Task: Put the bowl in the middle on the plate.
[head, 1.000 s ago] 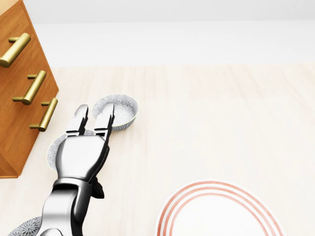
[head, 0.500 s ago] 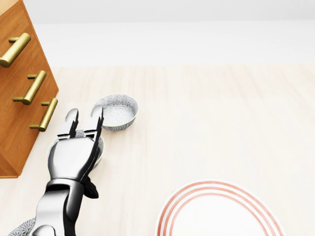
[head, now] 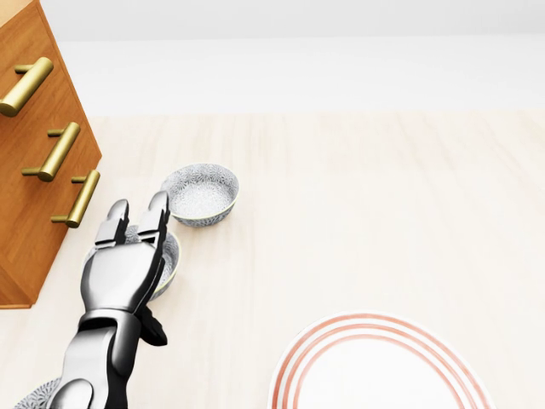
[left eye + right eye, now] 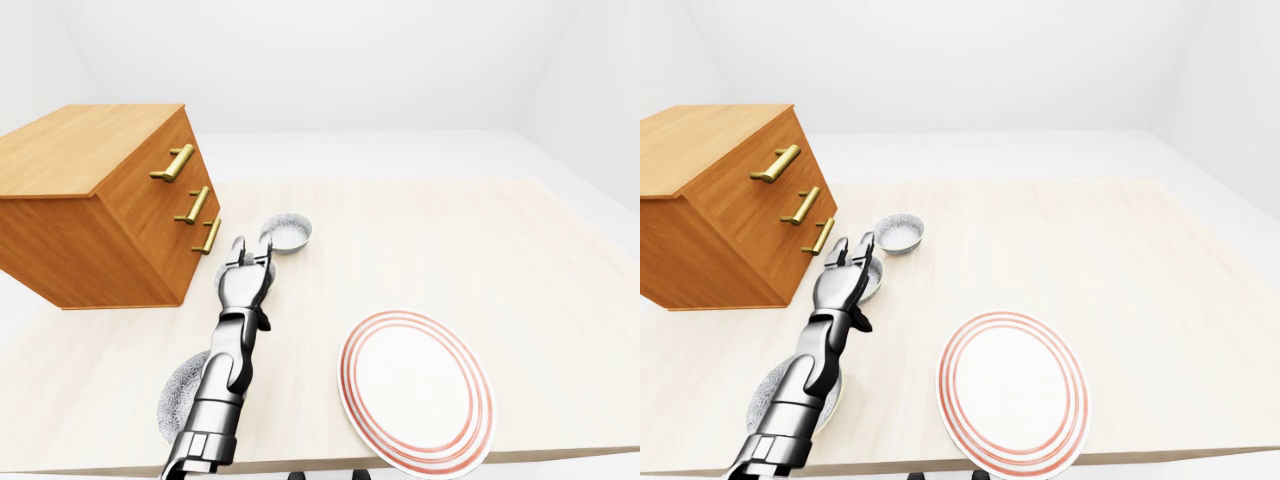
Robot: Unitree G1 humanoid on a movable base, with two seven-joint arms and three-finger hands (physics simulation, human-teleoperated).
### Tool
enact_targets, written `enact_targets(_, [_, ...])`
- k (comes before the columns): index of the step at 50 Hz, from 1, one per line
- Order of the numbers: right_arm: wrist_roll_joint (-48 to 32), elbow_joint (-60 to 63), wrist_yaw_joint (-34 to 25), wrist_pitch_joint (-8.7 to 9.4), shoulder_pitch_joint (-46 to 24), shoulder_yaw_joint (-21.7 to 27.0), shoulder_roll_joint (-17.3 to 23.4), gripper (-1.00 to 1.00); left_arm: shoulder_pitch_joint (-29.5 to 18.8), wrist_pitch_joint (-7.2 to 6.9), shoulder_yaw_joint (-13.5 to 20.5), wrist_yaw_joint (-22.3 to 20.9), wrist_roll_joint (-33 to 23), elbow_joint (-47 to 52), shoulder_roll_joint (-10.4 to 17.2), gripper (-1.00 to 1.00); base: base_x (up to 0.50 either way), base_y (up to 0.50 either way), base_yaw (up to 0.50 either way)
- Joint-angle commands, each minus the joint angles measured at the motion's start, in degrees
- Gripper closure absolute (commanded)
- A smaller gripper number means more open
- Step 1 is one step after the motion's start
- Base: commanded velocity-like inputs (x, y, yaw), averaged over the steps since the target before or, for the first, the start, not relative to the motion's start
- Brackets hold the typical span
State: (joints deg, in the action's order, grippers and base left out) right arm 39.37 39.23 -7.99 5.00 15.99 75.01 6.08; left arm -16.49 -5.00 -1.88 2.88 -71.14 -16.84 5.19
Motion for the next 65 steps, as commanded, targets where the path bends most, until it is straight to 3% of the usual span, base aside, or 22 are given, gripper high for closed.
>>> enact_targets(1, [-0.26, -0.32, -0.15, 0.0, -0.07, -0.26, -0.11, -1.0, -2.72, 0.0, 0.09, 3.18, 2.98, -7.08, 0.67, -1.0, 0.0, 0.0, 0.0])
enact_targets(28, [0.16, 0.02, 0.32, 0.0, -0.01, 0.03, 0.14, -1.0, -1.23, 0.0, -1.69, 0.2, 1.0, -10.16, 1.01, -1.0, 0.0, 0.0, 0.0])
enact_targets(40, [-0.14, -0.27, 0.27, 0.0, -0.15, -0.25, 0.15, -1.0, -1.23, 0.0, -0.56, -0.18, 1.75, -9.97, 1.49, -1.0, 0.0, 0.0, 0.0])
enact_targets(65, [0.05, -0.08, 0.28, 0.0, 0.0, -0.01, 0.12, -1.0, -3.08, 0.0, -0.39, 1.43, 5.06, -15.21, 2.55, -1.0, 0.0, 0.0, 0.0])
